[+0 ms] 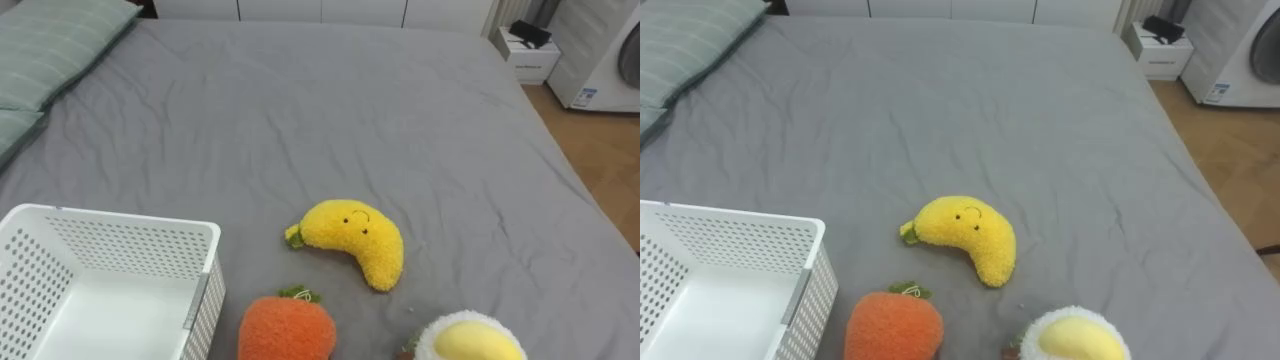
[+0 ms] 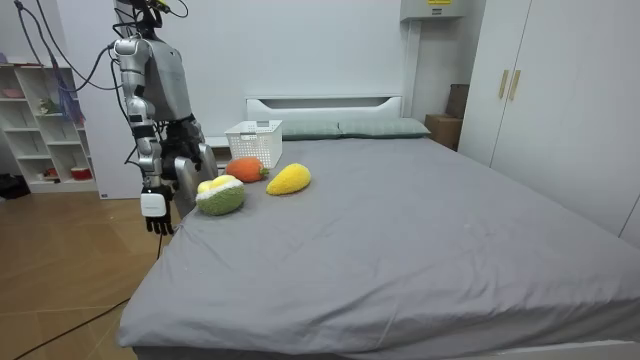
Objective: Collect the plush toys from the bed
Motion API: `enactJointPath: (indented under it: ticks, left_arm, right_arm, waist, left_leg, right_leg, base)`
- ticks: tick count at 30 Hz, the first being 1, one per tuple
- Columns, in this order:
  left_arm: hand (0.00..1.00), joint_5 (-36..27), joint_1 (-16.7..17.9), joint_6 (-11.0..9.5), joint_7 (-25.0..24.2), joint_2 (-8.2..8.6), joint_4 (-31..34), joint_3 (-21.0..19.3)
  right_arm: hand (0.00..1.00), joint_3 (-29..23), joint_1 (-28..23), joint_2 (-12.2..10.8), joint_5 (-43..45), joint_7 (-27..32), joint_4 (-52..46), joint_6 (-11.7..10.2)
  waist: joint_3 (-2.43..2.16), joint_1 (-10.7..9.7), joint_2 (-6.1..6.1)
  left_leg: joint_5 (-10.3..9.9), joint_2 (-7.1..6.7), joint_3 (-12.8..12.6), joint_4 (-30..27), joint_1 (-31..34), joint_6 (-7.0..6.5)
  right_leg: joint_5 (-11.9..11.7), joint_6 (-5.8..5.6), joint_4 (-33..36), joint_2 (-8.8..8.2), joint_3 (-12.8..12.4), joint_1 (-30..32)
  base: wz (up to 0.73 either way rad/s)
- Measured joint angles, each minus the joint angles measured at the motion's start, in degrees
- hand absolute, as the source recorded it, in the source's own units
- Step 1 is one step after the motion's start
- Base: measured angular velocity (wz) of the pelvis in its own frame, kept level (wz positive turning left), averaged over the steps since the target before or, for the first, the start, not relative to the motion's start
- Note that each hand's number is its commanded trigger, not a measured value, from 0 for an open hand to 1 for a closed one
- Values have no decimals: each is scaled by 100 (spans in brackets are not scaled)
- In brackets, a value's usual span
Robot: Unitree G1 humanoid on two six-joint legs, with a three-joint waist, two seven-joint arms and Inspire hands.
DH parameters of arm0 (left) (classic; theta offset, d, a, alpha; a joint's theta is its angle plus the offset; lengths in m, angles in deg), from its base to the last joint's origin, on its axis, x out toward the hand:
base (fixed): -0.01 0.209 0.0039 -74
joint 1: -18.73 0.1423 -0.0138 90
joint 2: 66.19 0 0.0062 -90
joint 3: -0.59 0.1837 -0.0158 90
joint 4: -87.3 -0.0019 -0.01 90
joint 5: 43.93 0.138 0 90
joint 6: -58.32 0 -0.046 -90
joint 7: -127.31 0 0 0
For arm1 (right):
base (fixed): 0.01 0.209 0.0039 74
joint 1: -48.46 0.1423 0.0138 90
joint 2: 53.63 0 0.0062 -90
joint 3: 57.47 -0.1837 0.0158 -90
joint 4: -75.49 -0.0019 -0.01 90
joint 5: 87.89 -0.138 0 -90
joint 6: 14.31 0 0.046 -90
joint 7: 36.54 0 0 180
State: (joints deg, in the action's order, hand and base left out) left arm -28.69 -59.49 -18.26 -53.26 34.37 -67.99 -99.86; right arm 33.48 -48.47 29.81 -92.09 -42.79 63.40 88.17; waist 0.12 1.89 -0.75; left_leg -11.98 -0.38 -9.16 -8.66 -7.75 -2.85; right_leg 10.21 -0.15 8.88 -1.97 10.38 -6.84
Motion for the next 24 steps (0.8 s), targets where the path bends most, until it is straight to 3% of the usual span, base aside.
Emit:
enactJointPath:
  ticks: [17, 20, 24]
  left_arm:
    - [0, -11, 55, -12, 0, -1, 1, -37]
    - [0, -29, 42, -13, 0, -4, 7, -138]
    - [0, -230, 146, -18, 0, -25, 23, -512]
  right_arm:
    - [0, -123, -95, -9, -64, 27, 22, 6]
    - [0, -455, -191, -21, -361, 152, 26, 11]
    - [0, -1238, -392, -8, -1220, 260, 21, 20]
  waist:
    - [3, -29, -7]
    - [0, -70, -18]
    - [0, -271, -72]
  left_leg:
    - [0, 1, -5, 8, -31, 0]
    - [0, 1, -7, 18, -47, 0]
    - [1, 2, -6, 30, -83, 2]
  right_leg:
    - [0, 0, 0, -8, -1, -26]
    - [1, 1, 3, -12, -13, -36]
    - [7, 3, 0, -8, -12, -79]
  base:
    - [0]
    - [0]
    - [0]
